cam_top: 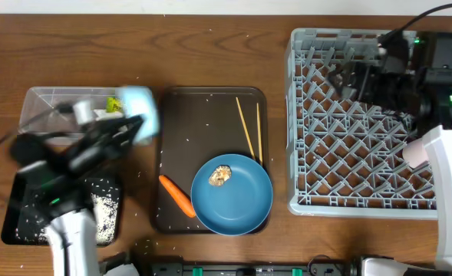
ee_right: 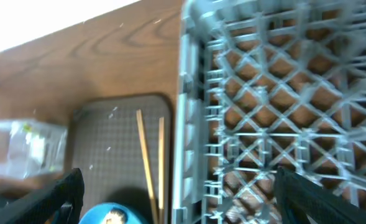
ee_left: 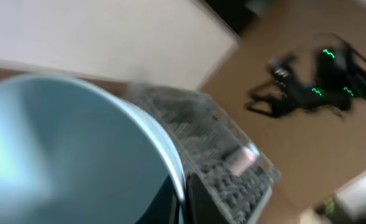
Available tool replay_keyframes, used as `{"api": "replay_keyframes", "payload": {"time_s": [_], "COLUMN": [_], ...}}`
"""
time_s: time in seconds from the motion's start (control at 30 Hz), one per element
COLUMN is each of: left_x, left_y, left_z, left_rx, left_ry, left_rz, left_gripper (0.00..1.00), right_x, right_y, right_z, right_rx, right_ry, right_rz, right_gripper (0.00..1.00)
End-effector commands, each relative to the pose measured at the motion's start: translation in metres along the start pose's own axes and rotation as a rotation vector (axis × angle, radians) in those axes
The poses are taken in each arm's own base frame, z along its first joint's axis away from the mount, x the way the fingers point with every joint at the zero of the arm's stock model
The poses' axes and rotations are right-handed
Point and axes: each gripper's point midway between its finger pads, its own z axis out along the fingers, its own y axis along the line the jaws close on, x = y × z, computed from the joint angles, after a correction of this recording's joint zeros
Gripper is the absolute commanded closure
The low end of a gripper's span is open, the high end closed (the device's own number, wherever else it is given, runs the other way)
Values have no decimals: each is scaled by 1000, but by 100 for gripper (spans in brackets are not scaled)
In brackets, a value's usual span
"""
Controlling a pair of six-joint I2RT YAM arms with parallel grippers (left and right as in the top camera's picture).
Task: Sort waste into correct bins and load items into the dishwasher rack
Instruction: 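Carry the white bowl right toward the dish rack with the left gripper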
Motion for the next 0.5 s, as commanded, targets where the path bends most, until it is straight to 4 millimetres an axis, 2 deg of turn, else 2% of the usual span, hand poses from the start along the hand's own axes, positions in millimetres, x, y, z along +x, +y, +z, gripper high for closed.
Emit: {"api": "replay_keyframes", "payload": {"time_s": [0.0, 0.07, 0.17, 0.23, 0.33, 0.47], "left_x": [-7, 3, 32, 54, 83, 105], "left_y": [-25, -50, -84, -99, -106, -114], "left_z": [59, 96, 146, 173, 206, 233], "left_rx": [51, 137, 248, 292, 294, 299], "left_ry": [-58, -58, -25, -13, -38, -134], "left_rz": [-106, -76, -78, -90, -118, -158], "left_gripper": [94, 94, 94, 94, 94, 94], "right_x": [-15, -20, -22, -18, -14, -12], "right_y": [-32, -53, -76, -85, -92, -93], "right_z": [-11, -19, -29, -33, -35, -35], "right_rx": [68, 108, 142, 160, 174, 179], "right_ry": [-57, -85, -101, -94, -82, -73], "right_rz": [117, 184, 246, 274, 296, 298], "right_gripper": [9, 8, 7, 8, 7, 7]}}
